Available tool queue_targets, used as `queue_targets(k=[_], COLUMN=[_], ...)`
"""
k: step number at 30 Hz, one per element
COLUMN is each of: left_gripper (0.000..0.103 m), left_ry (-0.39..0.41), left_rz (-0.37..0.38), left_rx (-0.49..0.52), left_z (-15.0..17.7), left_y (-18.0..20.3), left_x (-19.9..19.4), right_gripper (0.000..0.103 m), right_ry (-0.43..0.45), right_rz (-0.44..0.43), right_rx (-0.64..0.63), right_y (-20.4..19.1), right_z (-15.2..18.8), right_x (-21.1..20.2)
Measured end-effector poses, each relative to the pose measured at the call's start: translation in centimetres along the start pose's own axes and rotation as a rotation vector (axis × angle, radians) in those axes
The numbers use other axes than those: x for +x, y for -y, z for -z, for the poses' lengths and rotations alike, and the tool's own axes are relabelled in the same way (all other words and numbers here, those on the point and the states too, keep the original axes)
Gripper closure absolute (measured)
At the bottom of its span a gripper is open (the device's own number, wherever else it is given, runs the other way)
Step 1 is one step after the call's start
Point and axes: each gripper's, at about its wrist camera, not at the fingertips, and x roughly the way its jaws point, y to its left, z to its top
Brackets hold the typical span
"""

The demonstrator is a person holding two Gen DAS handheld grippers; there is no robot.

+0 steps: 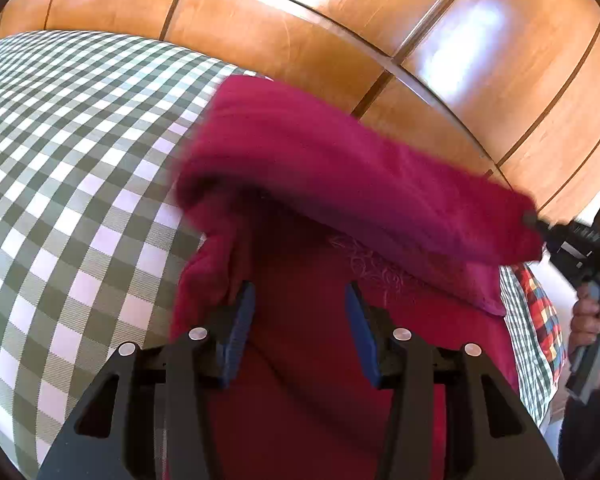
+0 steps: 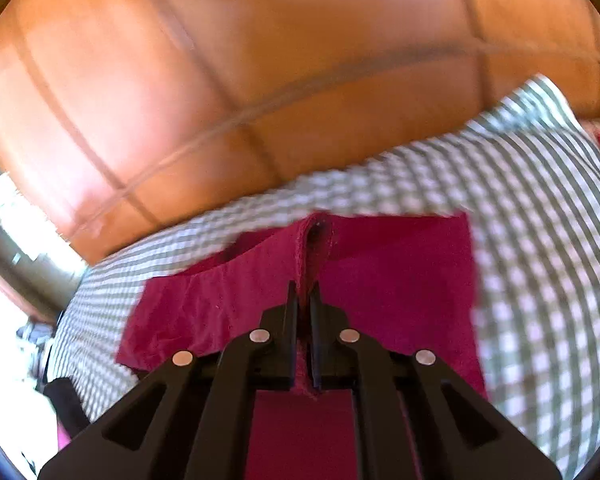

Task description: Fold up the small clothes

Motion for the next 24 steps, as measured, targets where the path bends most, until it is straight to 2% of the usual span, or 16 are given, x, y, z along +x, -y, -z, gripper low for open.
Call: queue_targets(k=[2,6,8,11,12,13,16,18,21,24], left_gripper=[0.057,0.057,0.057,0.057,0.057,0.057,0.057,0.057,0.057,0.057], left_ry=[0.004,0.035,0.053,0.044,0.049,0.047,0.052,0.082,0.127,0.151], left_rz=[-0.008,-0.045,-0.087,-0.106,-0.205,-0.246,-0.195,-0.197,-0.15,-0.106], left_rx=[-0.005,-0.037,-0.068,-0.139,-0.14,-0.15,-0.249,-0.222,-0.168,-0.077], left_z=[0.0,-0.3,-0.5,-0.8,-0.9,-1.0,-1.0,-1.0,-1.3,-2.1], left_y=[0.1,-0.2,-0.9,-2.5,-2.8,-3.1,-4.4,-3.8,-2.0,0.8], left_x=[-0.2,-1.3,-1.9,-2.1,-2.2,-2.2,-3.3,-4.5,-6.1,-6.2], right_gripper=[0.099,0.099,0.099,0.099,0.099,0.099,0.096,0.093,0.076,0.076], right_ry=[-0.037,-0.086,-0.086,-0.077,-0.068,-0.069,-0.078,-0.062,-0.01,0.016], right_rz=[0.048,0.087,0.099,0.118,0.135,0.136,0.112,0.108,0.121,0.107], right_rx=[0.054,0.113,0.115,0.102,0.089,0.088,0.093,0.103,0.091,0.063], right_y=[2.7,6.7,7.5,7.6,7.6,7.6,7.4,7.7,7.7,6.8], right_z=[0.4,1.6,2.2,2.7,2.9,3.0,2.8,2.6,2.4,2.6], right_x=[1.4,2.8,3.3,3.5,3.6,3.6,3.5,2.2,-0.2,-1.8])
